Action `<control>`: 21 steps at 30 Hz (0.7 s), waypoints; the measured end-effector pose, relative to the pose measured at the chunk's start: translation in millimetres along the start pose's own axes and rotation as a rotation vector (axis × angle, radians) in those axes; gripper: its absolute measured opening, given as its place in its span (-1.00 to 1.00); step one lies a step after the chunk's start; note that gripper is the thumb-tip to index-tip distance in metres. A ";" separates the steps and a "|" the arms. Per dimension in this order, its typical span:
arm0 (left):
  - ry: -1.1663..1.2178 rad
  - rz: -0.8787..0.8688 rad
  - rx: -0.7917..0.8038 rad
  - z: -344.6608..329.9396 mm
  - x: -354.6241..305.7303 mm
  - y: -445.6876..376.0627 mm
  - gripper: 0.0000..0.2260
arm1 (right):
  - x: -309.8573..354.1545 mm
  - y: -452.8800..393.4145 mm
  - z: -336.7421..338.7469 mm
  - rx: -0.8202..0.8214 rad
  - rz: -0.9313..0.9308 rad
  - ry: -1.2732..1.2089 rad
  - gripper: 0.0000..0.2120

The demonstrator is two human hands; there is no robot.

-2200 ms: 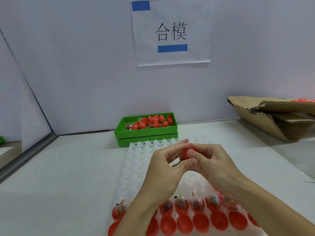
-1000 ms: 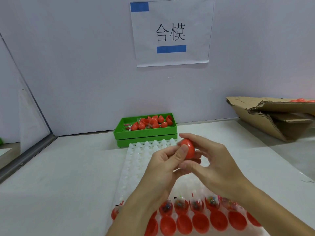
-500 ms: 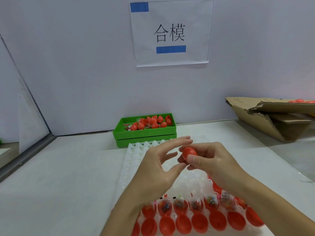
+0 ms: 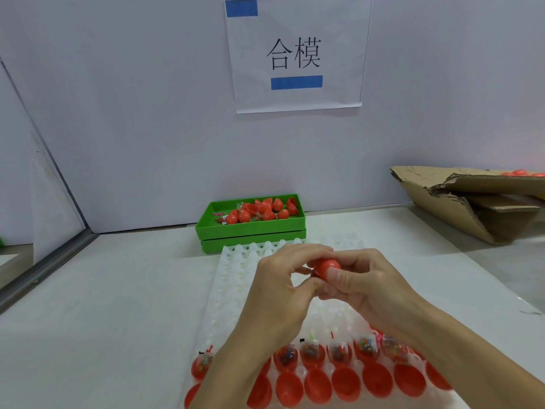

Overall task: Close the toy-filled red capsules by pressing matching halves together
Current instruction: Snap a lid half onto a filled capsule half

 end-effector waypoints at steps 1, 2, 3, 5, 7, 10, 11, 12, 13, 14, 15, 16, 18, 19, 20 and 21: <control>-0.007 -0.011 -0.017 0.6 -0.6 0.0 -0.64 | -0.2 -0.3 -1.1 0.012 -0.003 -0.022 -0.78; -0.019 -0.024 -0.034 1.0 -1.4 0.3 -0.64 | 0.0 -0.4 -2.8 0.031 -0.009 -0.045 -0.79; -0.031 -0.038 -0.049 1.2 -2.2 0.4 -0.65 | 0.3 -0.4 -4.7 0.052 -0.015 -0.068 -0.79; -0.051 -0.072 -0.068 1.3 -4.3 0.8 -0.69 | 2.0 0.4 -8.7 0.094 -0.026 -0.121 -0.71; -0.070 -0.110 -0.073 -0.2 -7.8 0.9 -0.70 | 3.6 1.7 -12.1 0.112 -0.030 -0.194 -0.63; -0.092 -0.179 -0.112 -3.0 -14.2 2.0 -0.67 | 5.7 2.4 -16.6 0.094 -0.032 -0.282 -0.61; -0.098 -0.189 -0.127 -3.6 -14.5 2.5 -0.67 | 5.6 2.5 -19.1 0.096 -0.034 -0.301 -0.58; -0.106 -0.189 -0.133 -4.4 -13.2 3.0 -0.68 | 5.5 2.6 -22.0 0.100 -0.036 -0.324 -0.54; -0.119 -0.184 -0.127 -5.5 -11.1 3.1 -0.71 | 5.2 2.6 -24.5 0.095 -0.037 -0.349 -0.53; -0.137 -0.176 -0.116 -6.8 -9.0 3.5 -0.73 | 4.7 2.2 -26.1 0.082 -0.033 -0.367 -0.56; -0.159 -0.171 -0.108 -7.9 -7.8 3.9 -0.74 | 3.9 1.4 -26.8 0.061 -0.024 -0.369 -0.58; -0.178 -0.171 -0.102 -9.3 -7.6 4.4 -0.74 | 3.1 0.5 -26.6 0.035 -0.012 -0.356 -0.59; -0.192 -0.163 -0.093 -11.4 -8.4 4.3 -0.75 | 0.8 -1.5 -23.5 -0.029 0.005 -0.305 -0.62; -0.176 -0.138 -0.092 -11.4 -8.6 4.1 -0.74 | -0.7 -2.3 -20.9 -0.067 0.006 -0.266 -0.62; -0.134 -0.092 -0.097 -10.5 -7.3 3.7 -0.73 | -1.6 -2.8 -18.4 -0.105 0.008 -0.214 -0.62; -0.062 -0.027 -0.104 -9.3 -4.4 3.9 -0.72 | -2.2 -2.6 -15.6 -0.142 0.013 -0.156 -0.59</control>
Point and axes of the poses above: each hand's wrist, its own y-axis away from the middle knuckle, its own z-axis out of the back of the hand, x = y × z, the point moved 6 cm from there along -y, towards the middle knuckle, and after that the axes turned 15 degrees about y, right-handed, at the moved point
